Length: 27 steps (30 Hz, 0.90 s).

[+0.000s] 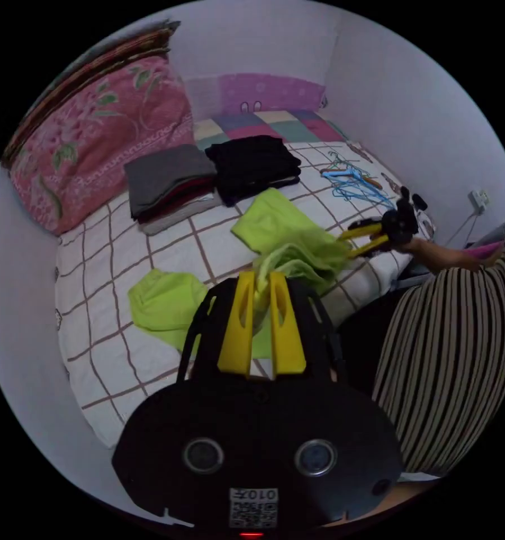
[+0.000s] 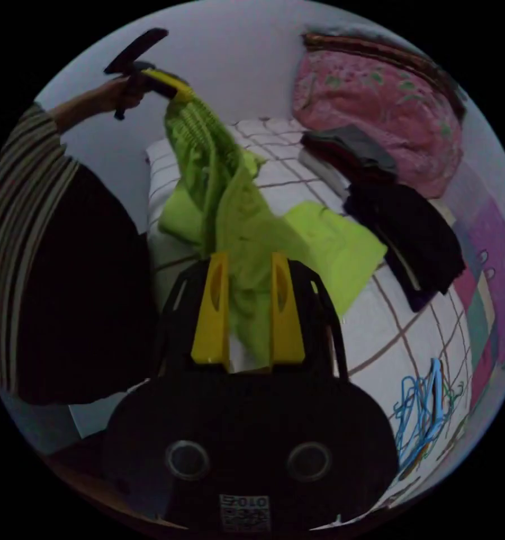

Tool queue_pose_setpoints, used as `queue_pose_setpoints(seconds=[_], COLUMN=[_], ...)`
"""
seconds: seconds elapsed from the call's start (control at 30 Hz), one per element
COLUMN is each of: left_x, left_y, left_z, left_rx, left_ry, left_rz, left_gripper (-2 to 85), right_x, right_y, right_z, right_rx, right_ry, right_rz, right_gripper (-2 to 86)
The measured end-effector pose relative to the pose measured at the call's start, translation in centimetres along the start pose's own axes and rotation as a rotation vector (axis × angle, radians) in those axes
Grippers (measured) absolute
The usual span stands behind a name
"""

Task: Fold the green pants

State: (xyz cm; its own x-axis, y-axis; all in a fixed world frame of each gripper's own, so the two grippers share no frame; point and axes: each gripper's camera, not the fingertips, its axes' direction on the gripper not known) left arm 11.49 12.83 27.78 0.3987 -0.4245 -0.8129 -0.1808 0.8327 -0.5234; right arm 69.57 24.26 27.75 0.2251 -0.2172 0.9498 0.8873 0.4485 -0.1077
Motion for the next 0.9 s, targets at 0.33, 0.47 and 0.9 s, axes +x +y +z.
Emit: queue_pose_setpoints(seconds=[0.33,0.47,0.9], left_x=[-7.8,-11.1,-17.2], left_y=[3.0,4.3,5.7], left_z=[4.4,4.4,1.9], left_rx=[0.019,-0.022,0.02], left_ry=[0.02,0.036,0.071], left_rz=[-0.094,-0.134,-0.074], left_gripper=[7.2,7.2,7.8], right_x=[-3.5,-4.8,-4.2], right_y=[-0.1,0.0,0.5], right_z=[11.0,15.1,23.7], right_rx=[-0.171,-0.221,-0.355], right_ry=[0.086,0.083,0.079], right_rz=[0.016,-0.024,-0.037], right_gripper=[14.1,15.3,14.7])
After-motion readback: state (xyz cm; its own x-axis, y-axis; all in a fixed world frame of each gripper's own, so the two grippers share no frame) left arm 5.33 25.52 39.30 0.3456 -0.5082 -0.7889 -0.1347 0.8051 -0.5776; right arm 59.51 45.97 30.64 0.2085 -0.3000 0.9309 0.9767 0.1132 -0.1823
